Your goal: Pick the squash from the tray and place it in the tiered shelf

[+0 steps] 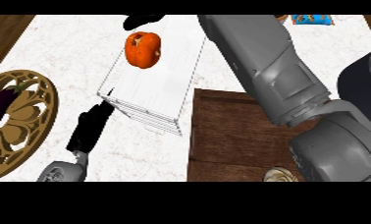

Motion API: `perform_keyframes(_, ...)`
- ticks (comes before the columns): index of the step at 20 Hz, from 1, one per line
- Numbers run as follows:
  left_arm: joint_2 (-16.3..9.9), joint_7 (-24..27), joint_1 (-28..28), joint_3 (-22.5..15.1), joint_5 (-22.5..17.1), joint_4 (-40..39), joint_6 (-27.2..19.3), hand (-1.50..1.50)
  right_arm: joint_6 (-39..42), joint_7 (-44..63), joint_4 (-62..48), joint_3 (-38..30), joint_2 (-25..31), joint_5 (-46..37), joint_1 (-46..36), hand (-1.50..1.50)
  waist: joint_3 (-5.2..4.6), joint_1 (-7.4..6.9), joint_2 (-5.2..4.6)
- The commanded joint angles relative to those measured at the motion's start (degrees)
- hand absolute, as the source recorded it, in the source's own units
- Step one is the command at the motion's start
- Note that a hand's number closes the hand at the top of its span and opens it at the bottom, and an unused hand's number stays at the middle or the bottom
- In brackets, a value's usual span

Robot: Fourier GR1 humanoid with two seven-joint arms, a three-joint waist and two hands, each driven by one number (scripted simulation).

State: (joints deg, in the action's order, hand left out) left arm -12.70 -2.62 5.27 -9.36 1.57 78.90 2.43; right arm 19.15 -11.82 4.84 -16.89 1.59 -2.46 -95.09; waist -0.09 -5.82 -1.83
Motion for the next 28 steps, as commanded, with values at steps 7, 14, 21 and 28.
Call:
perform_keyframes(7,-0.5,-0.3,-1.4,0.0,-0.1,1.2,0.7,0.0,-9.5,3.7,0.0,-4.4,14.9,3.0,4.0,-1.5,-0.02,-0.05,-1.23)
perform_keyframes(14,0.0,-0.4,0.2,0.1,0.7,0.4,0.0,0.0,-1.9,1.8,1.5,-3.8,23.2,2.2,7.4,-1.5,0.14,-0.99,-1.97)
perform_keyframes(21,0.6,-1.4,2.4,-0.6,0.9,0.7,0.5,0.0,4.5,-2.9,2.7,-2.2,27.3,0.3,10.9,-1.5,0.24,-1.84,-2.49)
perform_keyframes(28,1.6,-0.6,2.0,-1.3,0.8,0.0,0.8,0.0,9.0,-4.8,3.1,0.0,29.9,-2.2,12.2,-1.5,0.2,-2.54,-2.51)
